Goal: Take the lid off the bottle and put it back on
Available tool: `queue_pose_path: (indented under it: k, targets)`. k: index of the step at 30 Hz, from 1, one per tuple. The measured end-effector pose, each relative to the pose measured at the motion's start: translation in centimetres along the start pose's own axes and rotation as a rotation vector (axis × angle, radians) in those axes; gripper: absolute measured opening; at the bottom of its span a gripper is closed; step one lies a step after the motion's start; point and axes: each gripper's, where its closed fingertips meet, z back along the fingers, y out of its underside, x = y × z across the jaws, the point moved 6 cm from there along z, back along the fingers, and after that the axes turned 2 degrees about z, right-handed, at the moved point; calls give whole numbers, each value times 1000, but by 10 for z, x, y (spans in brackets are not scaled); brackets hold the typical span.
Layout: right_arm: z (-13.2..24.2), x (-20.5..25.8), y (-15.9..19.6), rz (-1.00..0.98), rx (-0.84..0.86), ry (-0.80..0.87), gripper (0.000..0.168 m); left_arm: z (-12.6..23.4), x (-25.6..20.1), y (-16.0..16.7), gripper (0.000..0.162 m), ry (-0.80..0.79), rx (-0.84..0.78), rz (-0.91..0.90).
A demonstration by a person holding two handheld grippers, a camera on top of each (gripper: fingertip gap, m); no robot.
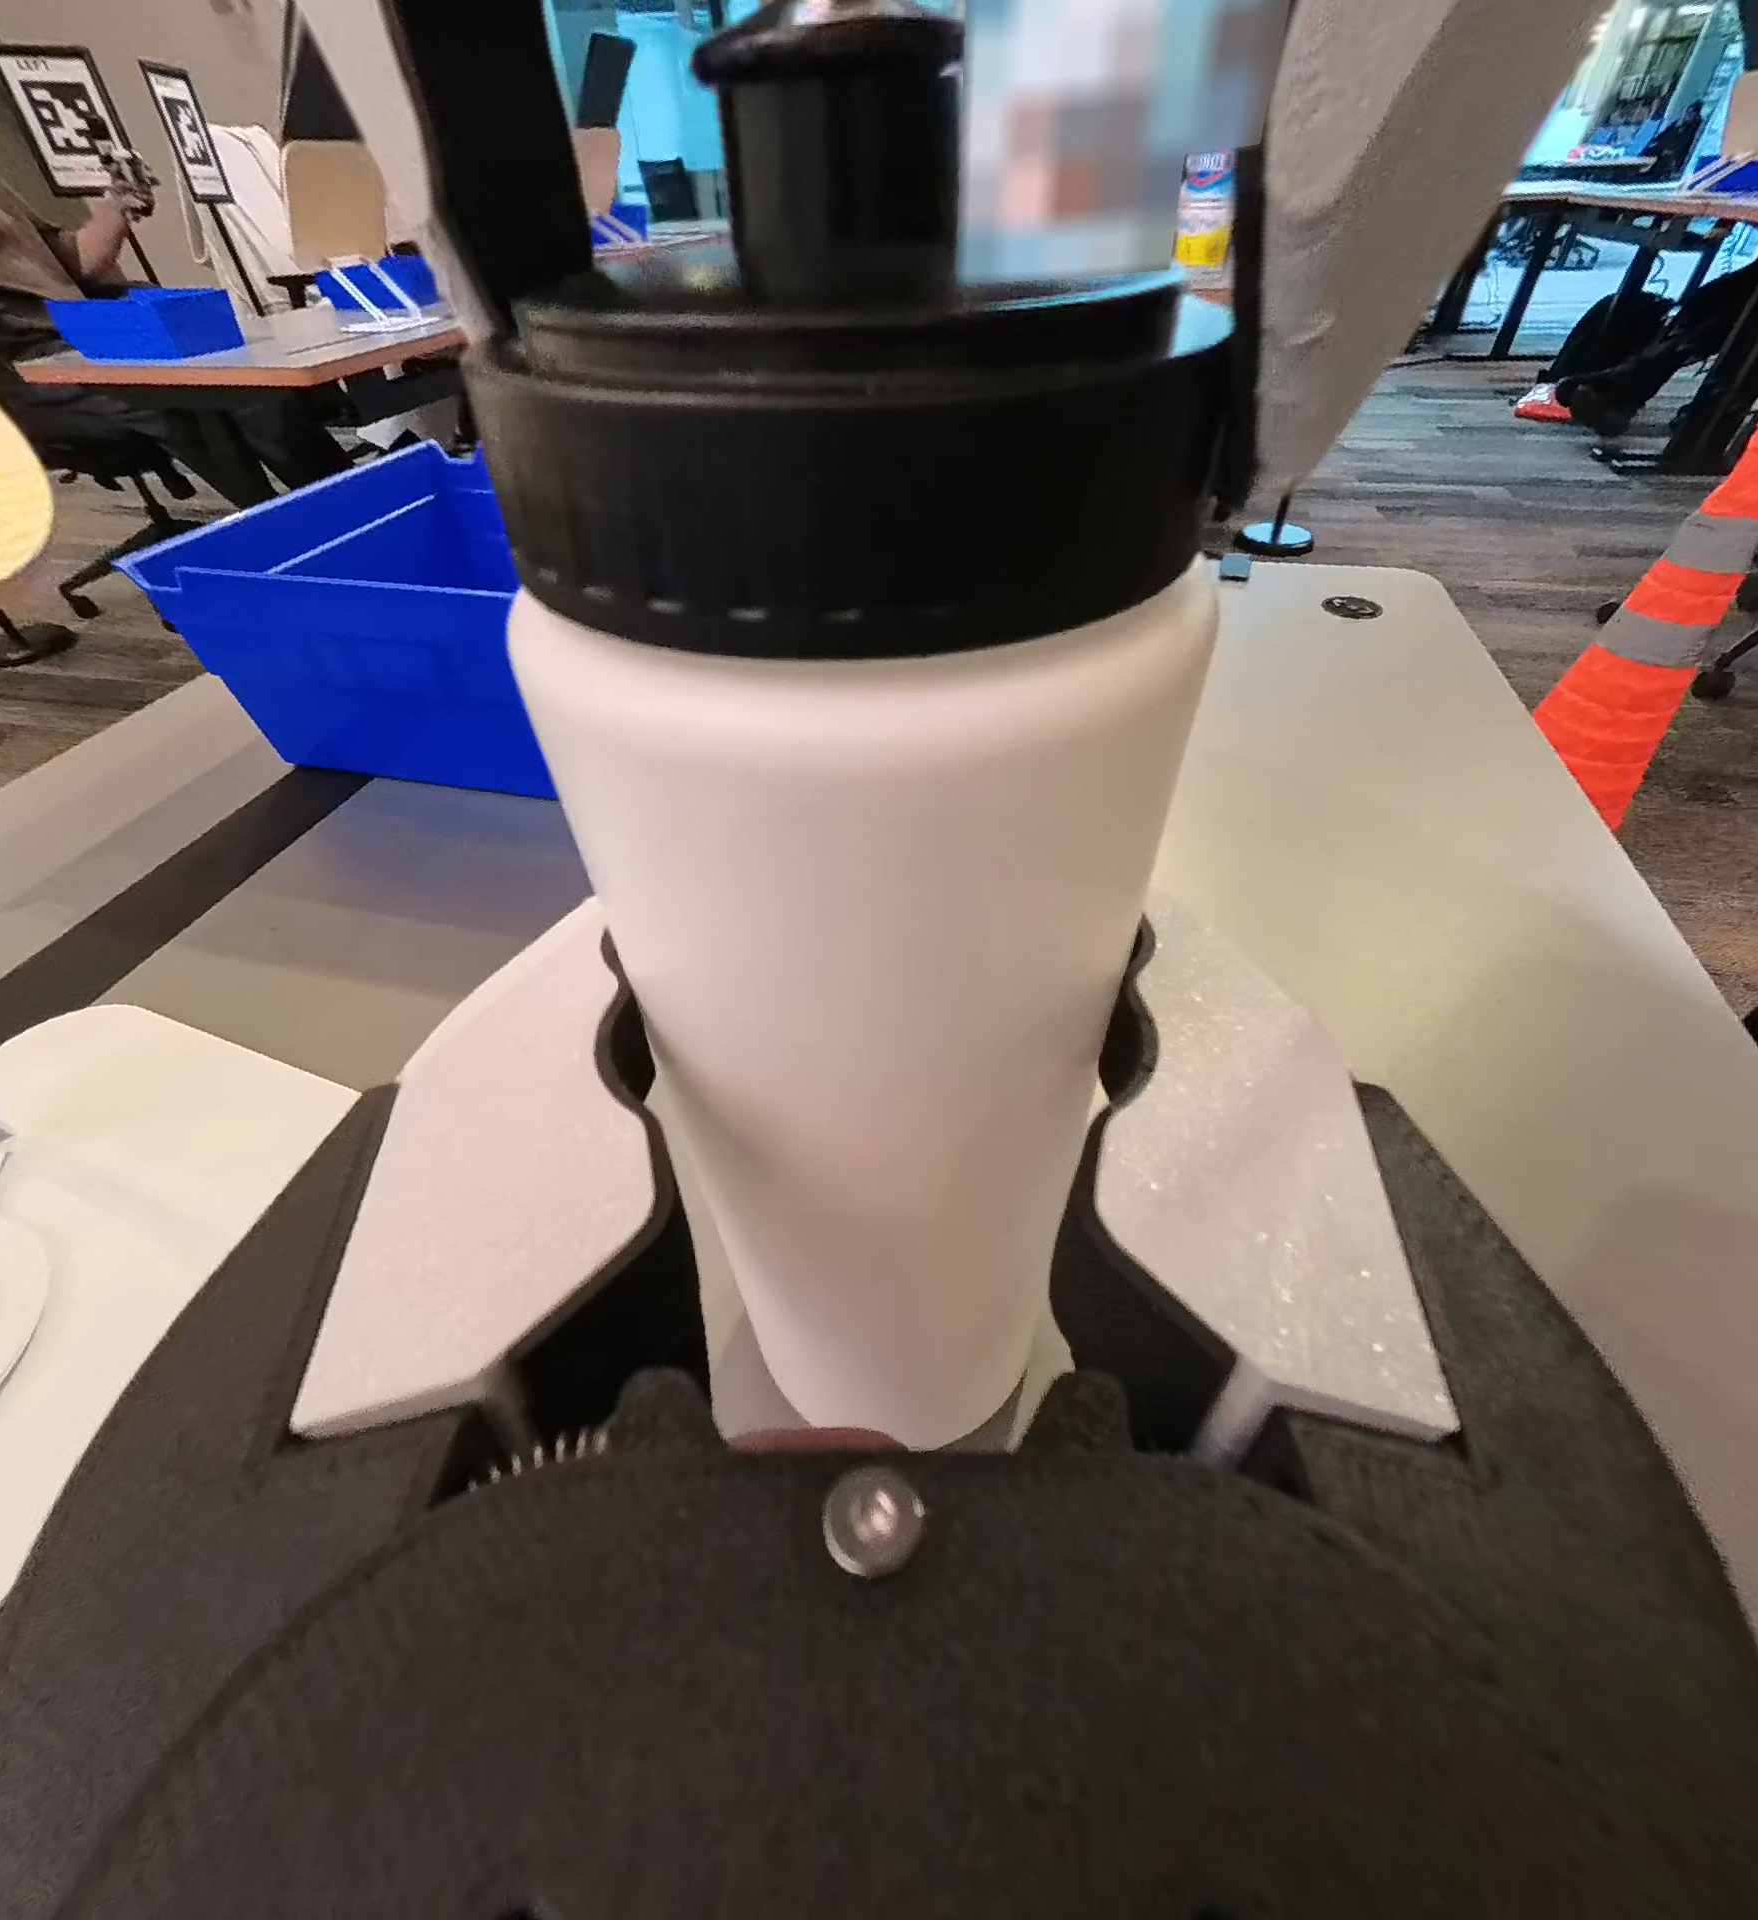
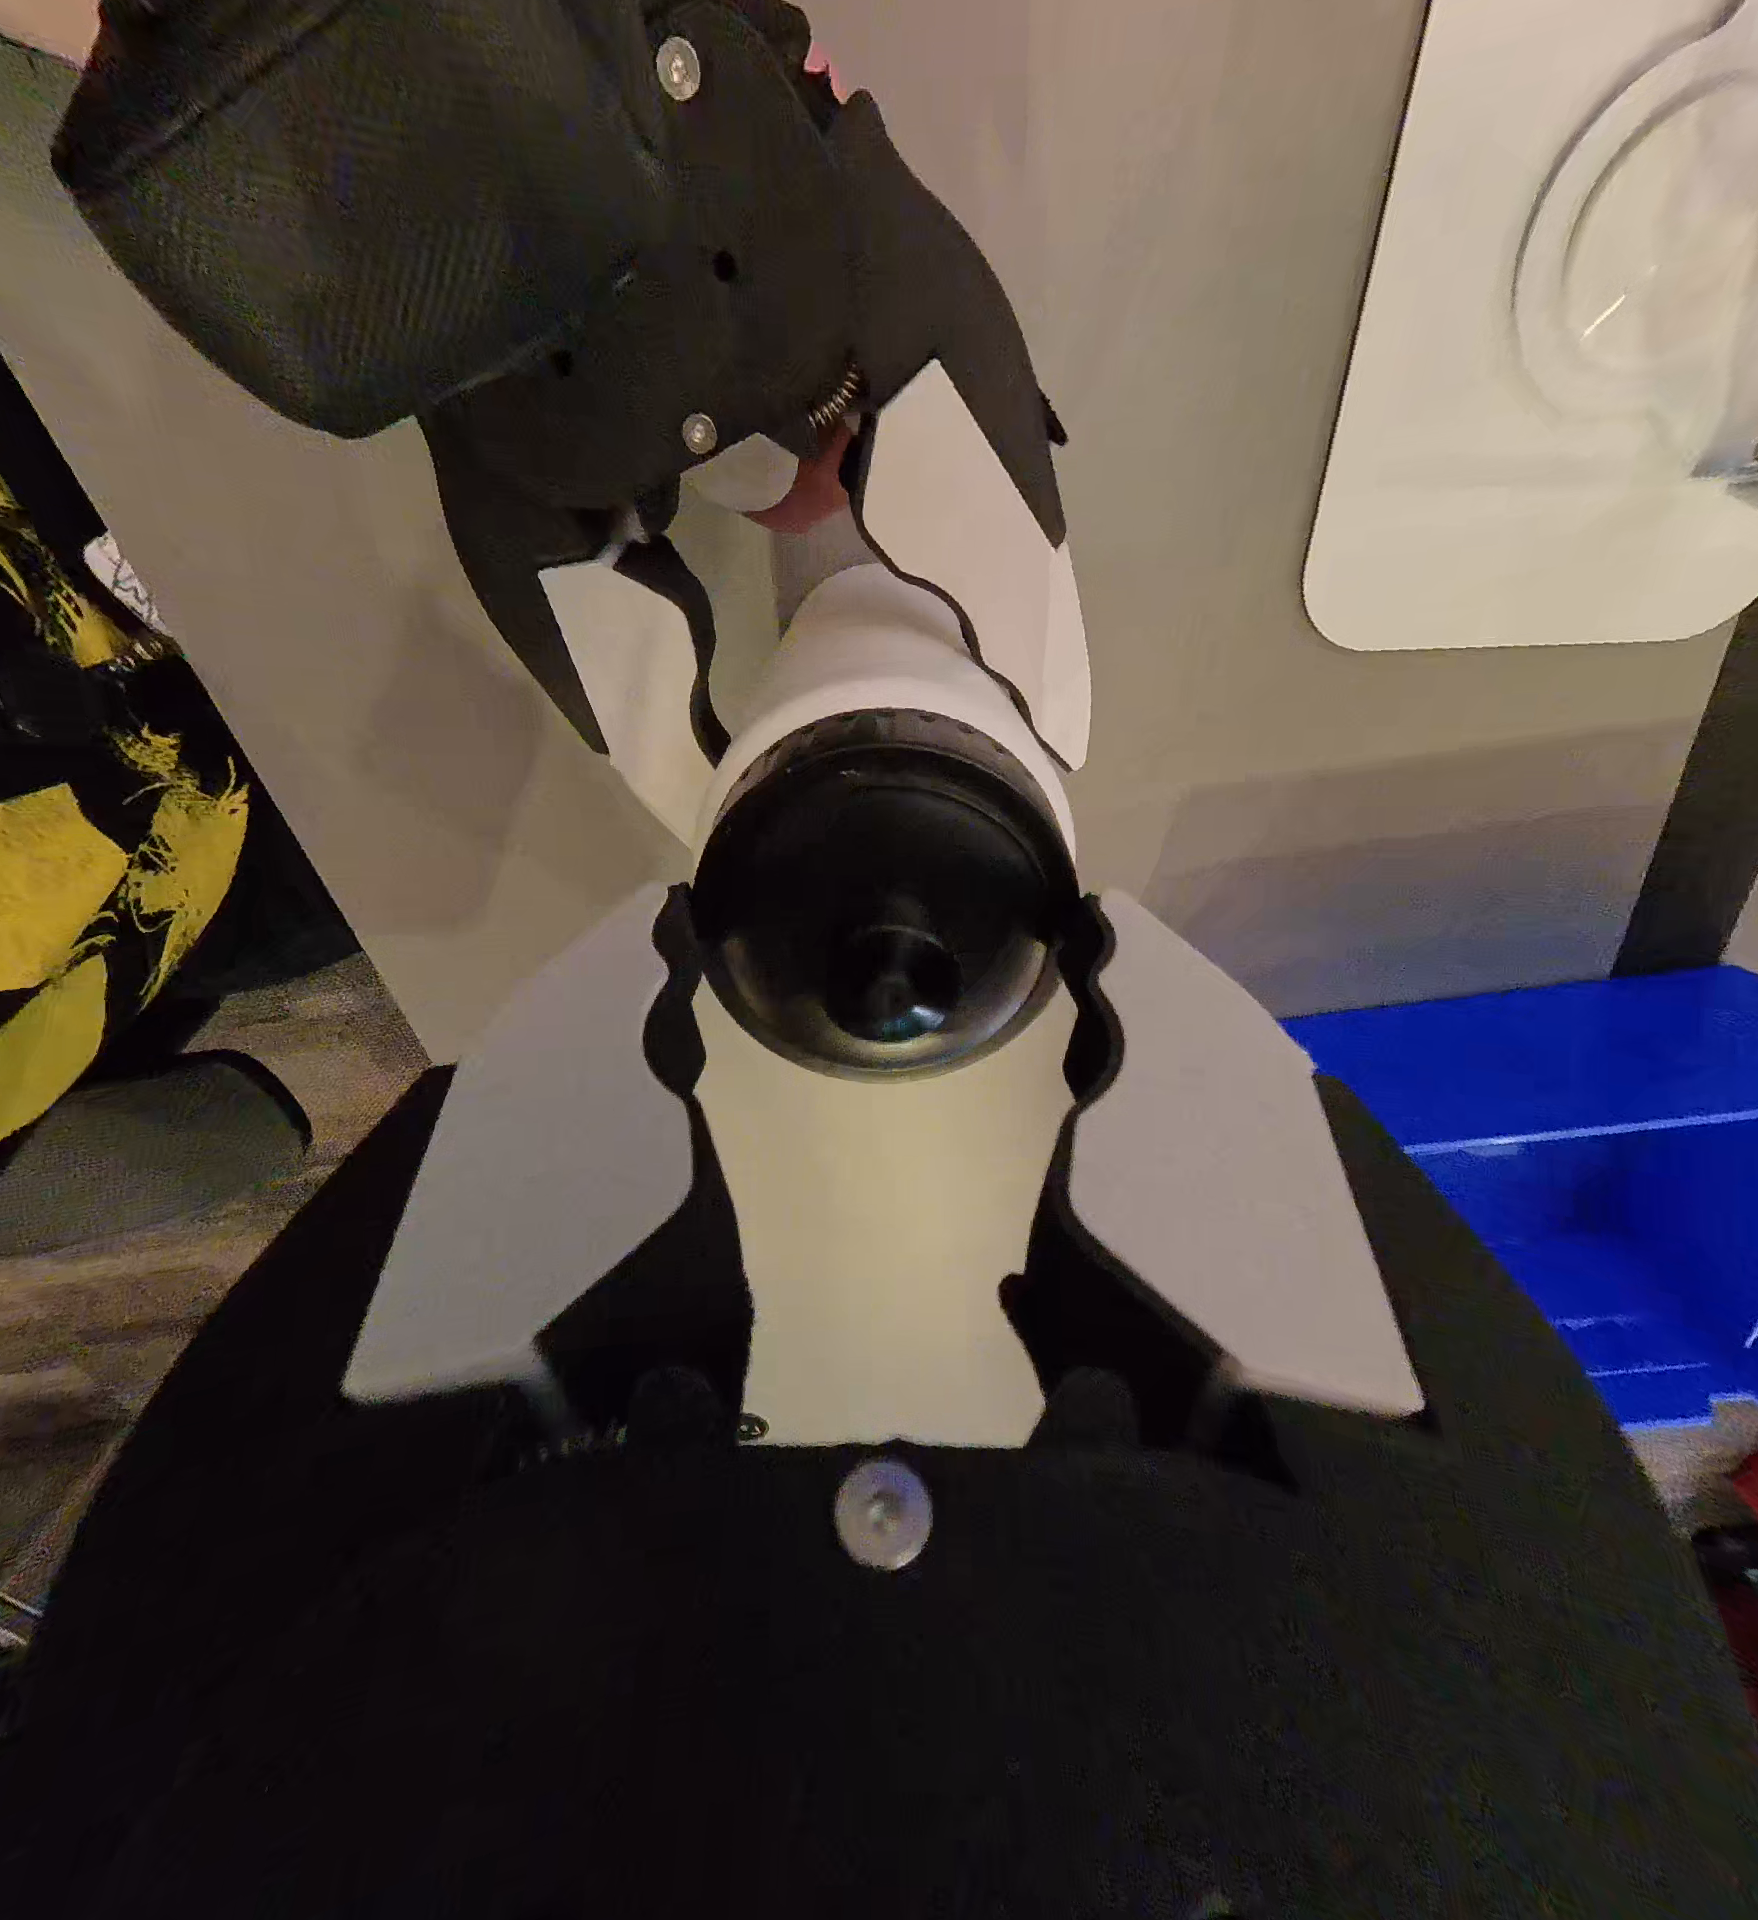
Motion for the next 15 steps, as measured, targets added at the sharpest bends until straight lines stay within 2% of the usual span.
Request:
queue_pose_path:
  k: [7,8,9,15]
  targets:
    - [-1,0,-1,58,-39,23,70,0,0,0,86,-9,-1,-2]
    - [-1,-2,-1,63,-64,44,85,1,0,0,86,-8,0,-3]
    - [0,-3,0,66,-96,63,102,1,0,0,86,-8,1,-5]
    - [-4,-3,20,-55,-442,19,105,1,1,0,87,-15,-6,-1]
